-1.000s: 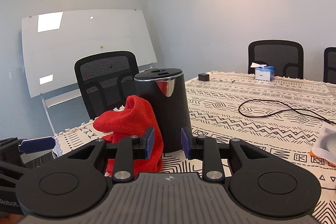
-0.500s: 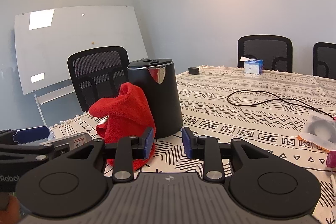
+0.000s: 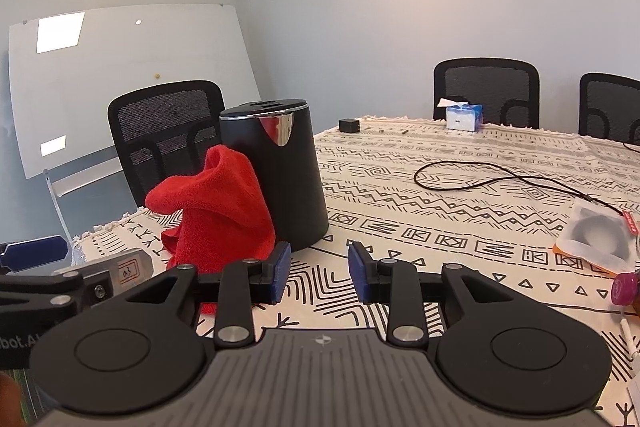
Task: Clean container
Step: 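Open the right gripper and withdraw it from the kettle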
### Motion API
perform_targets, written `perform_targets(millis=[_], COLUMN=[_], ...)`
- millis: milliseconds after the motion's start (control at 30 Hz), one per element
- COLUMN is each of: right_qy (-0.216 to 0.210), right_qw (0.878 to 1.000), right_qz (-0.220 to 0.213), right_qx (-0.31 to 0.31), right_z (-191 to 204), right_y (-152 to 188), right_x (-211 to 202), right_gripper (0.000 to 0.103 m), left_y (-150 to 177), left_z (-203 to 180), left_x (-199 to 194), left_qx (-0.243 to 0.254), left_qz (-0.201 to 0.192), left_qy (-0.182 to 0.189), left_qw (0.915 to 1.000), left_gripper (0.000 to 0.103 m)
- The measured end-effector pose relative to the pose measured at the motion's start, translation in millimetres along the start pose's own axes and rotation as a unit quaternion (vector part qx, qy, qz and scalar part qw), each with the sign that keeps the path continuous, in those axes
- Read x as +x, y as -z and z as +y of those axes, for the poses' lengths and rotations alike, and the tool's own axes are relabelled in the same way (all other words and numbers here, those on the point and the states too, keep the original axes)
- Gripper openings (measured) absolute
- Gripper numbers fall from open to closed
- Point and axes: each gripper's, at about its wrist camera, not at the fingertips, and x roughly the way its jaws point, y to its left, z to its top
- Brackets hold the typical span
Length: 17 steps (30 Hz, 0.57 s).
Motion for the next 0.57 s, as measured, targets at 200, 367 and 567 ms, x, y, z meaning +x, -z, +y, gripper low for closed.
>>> perform_targets(millis=[200,367,567], right_qy=[0.003,0.006,0.013], right_qw=[1.000,1.000,1.000], right_qz=[-0.001,0.001,0.008], right_qx=[0.001,0.001,0.006], right_z=[-0.7,-1.6,-6.5], right_y=[1.0,2.7,5.6], right_x=[1.6,4.9,13.1], right_gripper=[0.034,0.035,0.037], left_y=[0.6,1.7,3.6], left_z=[2.8,2.7,-3.4], left_x=[4.0,9.2,15.4], left_qx=[-0.001,0.001,0.017], left_qz=[0.006,0.010,0.006], left_qy=[-0.003,-0.004,-0.008], left_qw=[1.0000,0.9999,0.9998], left_gripper=[0.103,0.103,0.103])
